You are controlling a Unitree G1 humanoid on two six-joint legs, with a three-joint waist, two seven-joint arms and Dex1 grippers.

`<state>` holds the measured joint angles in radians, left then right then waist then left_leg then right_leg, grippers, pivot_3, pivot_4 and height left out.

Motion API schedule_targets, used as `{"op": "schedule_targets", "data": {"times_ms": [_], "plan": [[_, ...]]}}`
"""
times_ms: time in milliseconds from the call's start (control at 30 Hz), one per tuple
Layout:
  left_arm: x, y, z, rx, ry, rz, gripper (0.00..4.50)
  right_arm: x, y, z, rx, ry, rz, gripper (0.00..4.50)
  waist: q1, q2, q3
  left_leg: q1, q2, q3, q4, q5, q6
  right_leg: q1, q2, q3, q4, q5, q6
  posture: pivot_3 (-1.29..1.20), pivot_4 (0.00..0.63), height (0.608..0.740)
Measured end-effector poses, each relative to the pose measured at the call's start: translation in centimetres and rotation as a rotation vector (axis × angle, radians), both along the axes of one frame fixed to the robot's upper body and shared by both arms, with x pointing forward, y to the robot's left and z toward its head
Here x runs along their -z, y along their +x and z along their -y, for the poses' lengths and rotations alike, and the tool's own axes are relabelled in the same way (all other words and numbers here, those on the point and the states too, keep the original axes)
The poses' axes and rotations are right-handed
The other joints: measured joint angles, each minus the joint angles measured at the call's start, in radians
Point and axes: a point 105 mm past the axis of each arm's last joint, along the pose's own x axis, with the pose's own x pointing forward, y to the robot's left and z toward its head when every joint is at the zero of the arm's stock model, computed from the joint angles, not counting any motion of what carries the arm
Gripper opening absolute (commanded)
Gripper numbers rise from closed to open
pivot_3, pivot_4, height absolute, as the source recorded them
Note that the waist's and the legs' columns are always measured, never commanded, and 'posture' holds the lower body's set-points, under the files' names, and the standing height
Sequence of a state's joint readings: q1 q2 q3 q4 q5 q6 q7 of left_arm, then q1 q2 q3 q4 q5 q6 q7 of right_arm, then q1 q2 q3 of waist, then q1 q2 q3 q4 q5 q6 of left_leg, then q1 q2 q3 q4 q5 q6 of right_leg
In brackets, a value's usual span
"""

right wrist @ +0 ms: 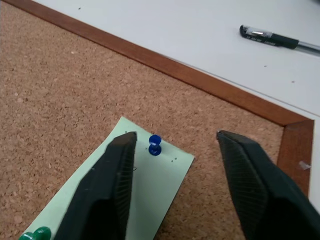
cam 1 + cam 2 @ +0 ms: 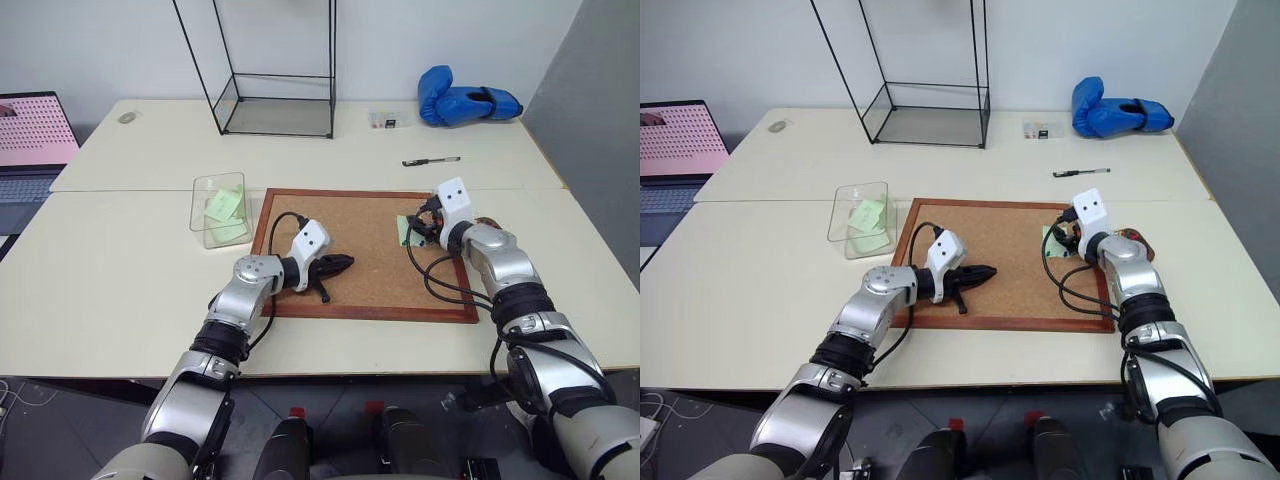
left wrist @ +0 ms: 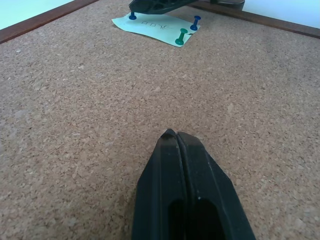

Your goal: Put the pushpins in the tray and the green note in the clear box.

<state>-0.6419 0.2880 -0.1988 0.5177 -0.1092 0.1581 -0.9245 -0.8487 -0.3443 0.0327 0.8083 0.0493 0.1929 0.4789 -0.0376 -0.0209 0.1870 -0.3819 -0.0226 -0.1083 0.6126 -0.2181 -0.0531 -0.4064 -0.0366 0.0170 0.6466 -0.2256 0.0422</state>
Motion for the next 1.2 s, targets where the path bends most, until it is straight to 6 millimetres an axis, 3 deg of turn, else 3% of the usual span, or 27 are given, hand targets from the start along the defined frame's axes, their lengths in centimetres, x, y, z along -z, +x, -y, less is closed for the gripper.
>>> {"op": "schedule_targets", "data": {"times_ms": [333,1000,1200], "plan": [[0.0,0.0,0.0,-0.003,0.000,-0.003,0.00,0.5,-0.1,-0.6,-0.022,0.013,-0.019,0.05,-0.003,0.000,0.000,0.000,0.000,0.000,0.000,0.000,0.000,0.000,0.000,0.000,0.000,0.000,0.000,0.00,0.150,0.740],[0.1,-0.1,0.0,0.001,0.006,-0.011,0.00,0.0,-0.4,-0.5,-0.020,0.074,-0.031,0.05,-0.004,0.000,0.000,0.000,0.000,0.000,0.000,0.000,0.000,0.000,0.000,0.000,0.000,0.000,0.000,0.00,0.150,0.740],[0.4,0.0,-0.1,-0.004,0.021,-0.022,0.00,-3.3,-0.6,-0.9,-0.046,0.127,0.069,0.05,-0.003,0.002,-0.002,0.001,0.000,0.000,0.000,0.000,0.000,0.001,0.000,0.000,0.001,0.000,0.000,0.00,0.150,0.740]]}}
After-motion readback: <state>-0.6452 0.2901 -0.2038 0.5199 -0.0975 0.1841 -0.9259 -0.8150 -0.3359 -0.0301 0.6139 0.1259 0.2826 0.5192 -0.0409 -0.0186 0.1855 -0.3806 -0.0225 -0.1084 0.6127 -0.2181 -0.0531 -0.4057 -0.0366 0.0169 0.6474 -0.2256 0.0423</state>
